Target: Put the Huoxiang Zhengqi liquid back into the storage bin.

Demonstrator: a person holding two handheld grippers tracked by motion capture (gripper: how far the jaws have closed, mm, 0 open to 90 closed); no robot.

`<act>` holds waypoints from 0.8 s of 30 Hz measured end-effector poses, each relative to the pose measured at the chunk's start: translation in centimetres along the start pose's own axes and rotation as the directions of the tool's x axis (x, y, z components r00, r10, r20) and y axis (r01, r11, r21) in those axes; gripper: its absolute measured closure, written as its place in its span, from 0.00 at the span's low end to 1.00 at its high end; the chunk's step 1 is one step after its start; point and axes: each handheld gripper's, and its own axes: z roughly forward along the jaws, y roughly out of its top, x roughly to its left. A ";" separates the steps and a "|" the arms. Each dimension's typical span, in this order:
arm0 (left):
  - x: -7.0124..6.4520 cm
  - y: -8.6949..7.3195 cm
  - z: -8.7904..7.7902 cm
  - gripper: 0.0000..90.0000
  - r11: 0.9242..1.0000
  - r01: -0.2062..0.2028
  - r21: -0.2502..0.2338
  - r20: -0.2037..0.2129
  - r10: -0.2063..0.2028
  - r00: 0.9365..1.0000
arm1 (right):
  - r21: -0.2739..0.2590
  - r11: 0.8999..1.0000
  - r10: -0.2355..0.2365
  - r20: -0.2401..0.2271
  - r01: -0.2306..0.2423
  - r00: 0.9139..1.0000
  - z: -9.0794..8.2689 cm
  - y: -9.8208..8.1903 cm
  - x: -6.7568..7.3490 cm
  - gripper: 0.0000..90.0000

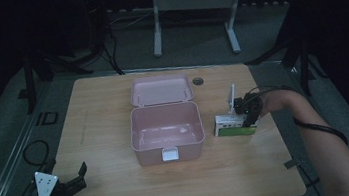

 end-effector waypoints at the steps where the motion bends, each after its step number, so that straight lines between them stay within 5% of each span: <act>1: 0.0 0.0 0.0 0.00 1.000 0.000 0.000 0.000 0.000 1.000 | -0.002 1.000 0.001 0.002 -0.001 1.000 -0.2 0.0 0.0 0.69; 24: 0.0 0.0 0.0 0.00 1.000 0.000 0.004 -0.004 0.000 1.000 | -0.083 0.997 0.010 0.045 -0.006 0.999 -7.2 -0.5 1.5 0.69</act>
